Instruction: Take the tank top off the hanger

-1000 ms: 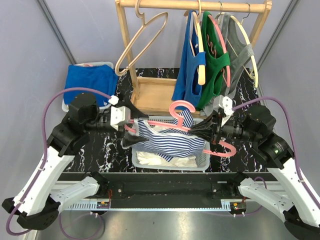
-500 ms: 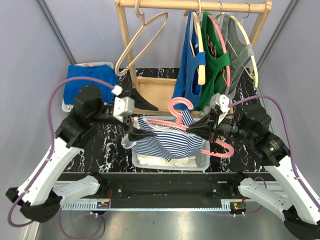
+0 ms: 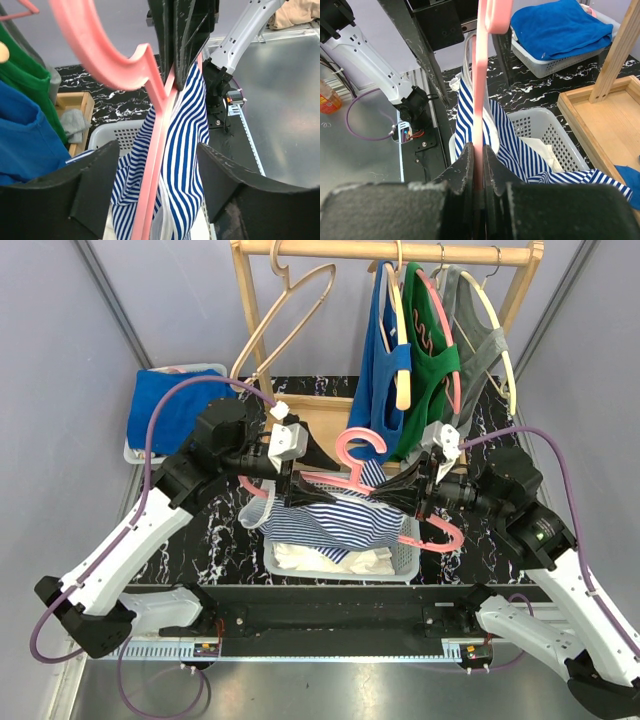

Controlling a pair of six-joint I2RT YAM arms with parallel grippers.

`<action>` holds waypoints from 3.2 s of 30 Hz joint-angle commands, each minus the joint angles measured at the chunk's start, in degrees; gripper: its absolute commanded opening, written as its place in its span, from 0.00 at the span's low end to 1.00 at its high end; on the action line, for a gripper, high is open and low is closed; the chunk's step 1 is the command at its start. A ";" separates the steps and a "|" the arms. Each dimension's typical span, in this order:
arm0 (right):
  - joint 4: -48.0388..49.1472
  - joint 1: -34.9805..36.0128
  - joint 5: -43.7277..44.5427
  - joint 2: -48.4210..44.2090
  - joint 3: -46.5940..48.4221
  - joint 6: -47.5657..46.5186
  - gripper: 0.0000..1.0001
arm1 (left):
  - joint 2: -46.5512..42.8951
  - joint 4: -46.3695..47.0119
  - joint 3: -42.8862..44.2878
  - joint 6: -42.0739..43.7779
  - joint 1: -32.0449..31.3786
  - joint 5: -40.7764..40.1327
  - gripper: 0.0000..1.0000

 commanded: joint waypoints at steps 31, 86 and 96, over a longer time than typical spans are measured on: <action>6.77 0.29 32.61 -8.44 -1.69 2.10 0.83 | -1.17 -7.11 7.48 14.99 -4.46 -24.34 0.00; 4.23 0.29 44.99 -14.96 -15.67 19.42 0.02 | -15.15 -7.47 -5.71 17.37 -0.59 -26.29 0.00; 0.97 0.20 51.77 -4.23 -15.23 20.74 0.02 | -18.66 -7.38 0.26 9.99 2.13 -21.19 0.00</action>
